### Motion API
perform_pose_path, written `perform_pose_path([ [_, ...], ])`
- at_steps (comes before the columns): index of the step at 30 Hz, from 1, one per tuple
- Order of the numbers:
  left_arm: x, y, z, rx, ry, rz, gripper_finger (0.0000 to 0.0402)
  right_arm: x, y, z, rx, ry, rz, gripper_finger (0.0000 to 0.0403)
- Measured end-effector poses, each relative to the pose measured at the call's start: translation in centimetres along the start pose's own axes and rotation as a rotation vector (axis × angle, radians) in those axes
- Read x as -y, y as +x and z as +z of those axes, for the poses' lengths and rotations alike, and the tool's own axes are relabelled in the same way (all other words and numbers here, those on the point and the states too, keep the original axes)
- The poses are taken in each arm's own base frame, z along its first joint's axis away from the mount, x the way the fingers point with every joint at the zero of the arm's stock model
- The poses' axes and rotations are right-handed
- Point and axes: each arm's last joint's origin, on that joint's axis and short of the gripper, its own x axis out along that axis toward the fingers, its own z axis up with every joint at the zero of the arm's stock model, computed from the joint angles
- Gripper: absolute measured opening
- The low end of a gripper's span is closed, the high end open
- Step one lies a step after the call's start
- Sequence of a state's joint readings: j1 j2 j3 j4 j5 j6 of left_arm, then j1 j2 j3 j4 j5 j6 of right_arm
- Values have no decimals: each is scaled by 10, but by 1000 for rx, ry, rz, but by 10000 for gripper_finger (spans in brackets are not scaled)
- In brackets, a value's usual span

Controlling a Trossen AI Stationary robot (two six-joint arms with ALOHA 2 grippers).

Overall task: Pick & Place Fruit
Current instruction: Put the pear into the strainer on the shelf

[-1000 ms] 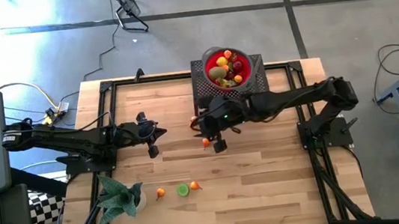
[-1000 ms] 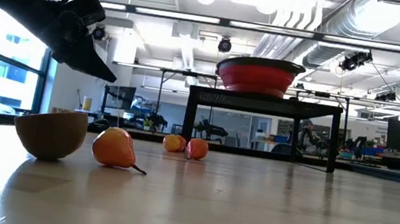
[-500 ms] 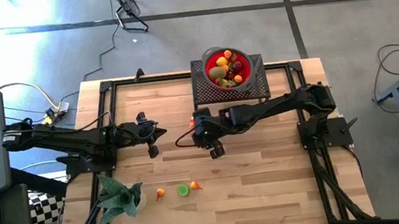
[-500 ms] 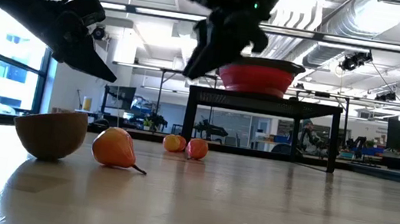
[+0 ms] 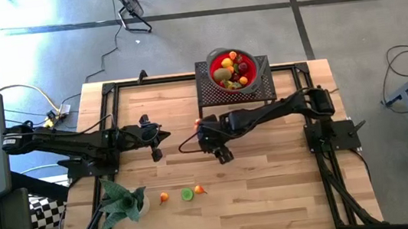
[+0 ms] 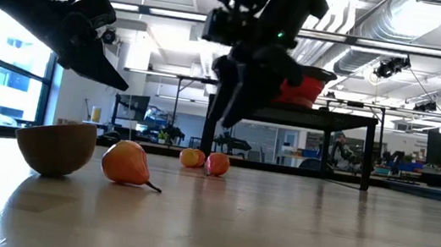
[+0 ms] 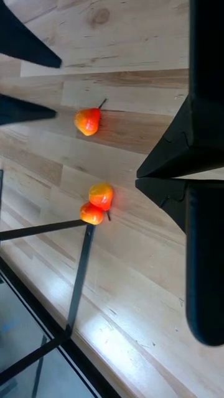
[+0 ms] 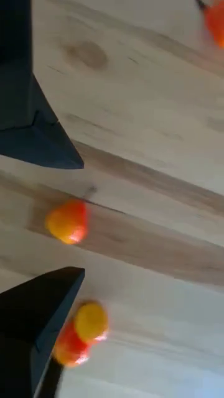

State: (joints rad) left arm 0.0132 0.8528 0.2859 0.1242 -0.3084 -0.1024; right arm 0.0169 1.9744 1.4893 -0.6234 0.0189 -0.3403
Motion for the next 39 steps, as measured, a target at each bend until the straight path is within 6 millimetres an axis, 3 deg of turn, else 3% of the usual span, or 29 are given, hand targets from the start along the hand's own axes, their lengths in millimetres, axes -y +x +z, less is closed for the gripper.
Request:
perform_pose_path([
  [12,0,0,-1,-11,3,-3,6,10,30,-11,-67,25,12,241],
  [22,0,0,-1,-14,4,-2,6,10,32,-10,-45,26,32,240],
  [32,0,0,-2,-16,5,-1,6,14,52,-18,-84,41,40,240],
  [39,0,0,-2,-18,6,0,6,15,53,-19,-90,44,38,240],
])
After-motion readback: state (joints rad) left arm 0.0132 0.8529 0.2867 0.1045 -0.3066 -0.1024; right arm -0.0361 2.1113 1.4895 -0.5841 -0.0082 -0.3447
